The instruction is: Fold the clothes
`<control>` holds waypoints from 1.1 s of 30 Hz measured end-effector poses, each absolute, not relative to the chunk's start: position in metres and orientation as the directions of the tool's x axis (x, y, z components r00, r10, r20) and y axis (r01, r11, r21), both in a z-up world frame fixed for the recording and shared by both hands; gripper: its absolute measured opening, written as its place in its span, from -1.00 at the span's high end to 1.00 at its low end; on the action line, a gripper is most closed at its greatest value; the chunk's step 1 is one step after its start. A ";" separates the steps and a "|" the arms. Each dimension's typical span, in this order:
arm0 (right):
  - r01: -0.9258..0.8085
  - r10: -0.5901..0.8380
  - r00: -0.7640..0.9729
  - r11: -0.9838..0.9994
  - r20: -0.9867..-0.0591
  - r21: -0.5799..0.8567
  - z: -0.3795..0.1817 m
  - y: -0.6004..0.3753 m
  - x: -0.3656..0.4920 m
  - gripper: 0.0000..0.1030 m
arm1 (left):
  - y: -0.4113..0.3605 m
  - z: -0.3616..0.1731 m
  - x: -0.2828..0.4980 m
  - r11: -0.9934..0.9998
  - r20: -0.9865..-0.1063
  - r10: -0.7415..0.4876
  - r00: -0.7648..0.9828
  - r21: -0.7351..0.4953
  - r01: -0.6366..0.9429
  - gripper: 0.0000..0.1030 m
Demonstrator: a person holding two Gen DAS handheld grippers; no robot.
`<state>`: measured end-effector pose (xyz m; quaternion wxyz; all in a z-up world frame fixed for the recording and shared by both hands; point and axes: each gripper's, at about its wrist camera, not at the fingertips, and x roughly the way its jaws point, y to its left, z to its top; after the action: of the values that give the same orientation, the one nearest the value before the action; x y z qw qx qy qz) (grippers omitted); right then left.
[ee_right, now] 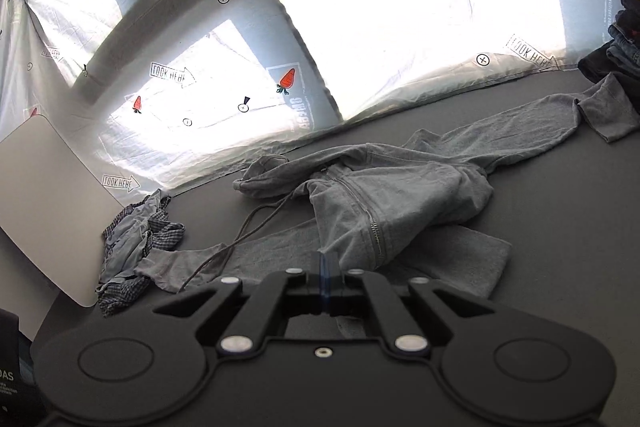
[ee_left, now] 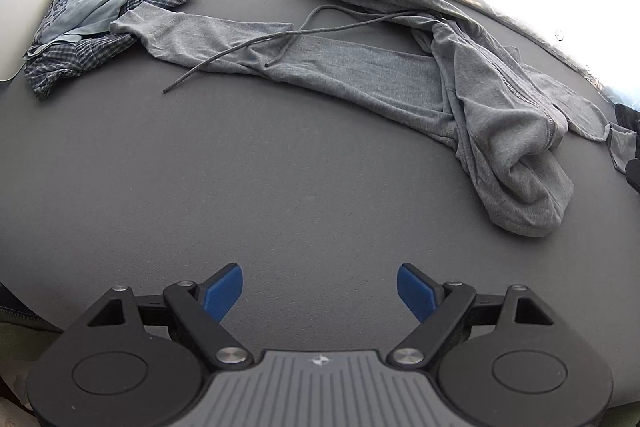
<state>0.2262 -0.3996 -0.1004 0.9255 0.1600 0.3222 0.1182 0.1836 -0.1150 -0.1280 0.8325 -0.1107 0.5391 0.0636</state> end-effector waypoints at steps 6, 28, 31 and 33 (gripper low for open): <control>0.053 0.191 0.721 0.944 -0.666 0.327 -0.123 -0.409 0.213 0.49 | -0.096 -0.118 0.174 0.973 -0.895 -0.054 0.443 -0.147 -0.178 -0.68; 0.513 0.386 0.607 0.477 -0.695 0.713 -0.256 -0.476 0.284 0.06 | -0.107 -0.135 0.164 0.963 -0.937 0.055 0.344 -0.041 -0.265 -0.71; 0.544 0.389 0.601 0.442 -0.698 0.714 -0.258 -0.471 0.283 0.28 | -0.103 -0.137 0.164 0.961 -0.939 0.054 0.339 -0.043 -0.272 -0.71; 0.568 0.425 0.605 0.361 -0.673 0.739 -0.267 -0.467 0.278 0.72 | -0.102 -0.138 0.166 0.961 -0.941 0.047 0.335 -0.049 -0.274 -0.71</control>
<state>0.2778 -0.4671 -0.2672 0.6971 0.5627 0.4412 -0.0516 0.1658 -0.1016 -0.1383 0.8109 -0.0996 0.5680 0.0990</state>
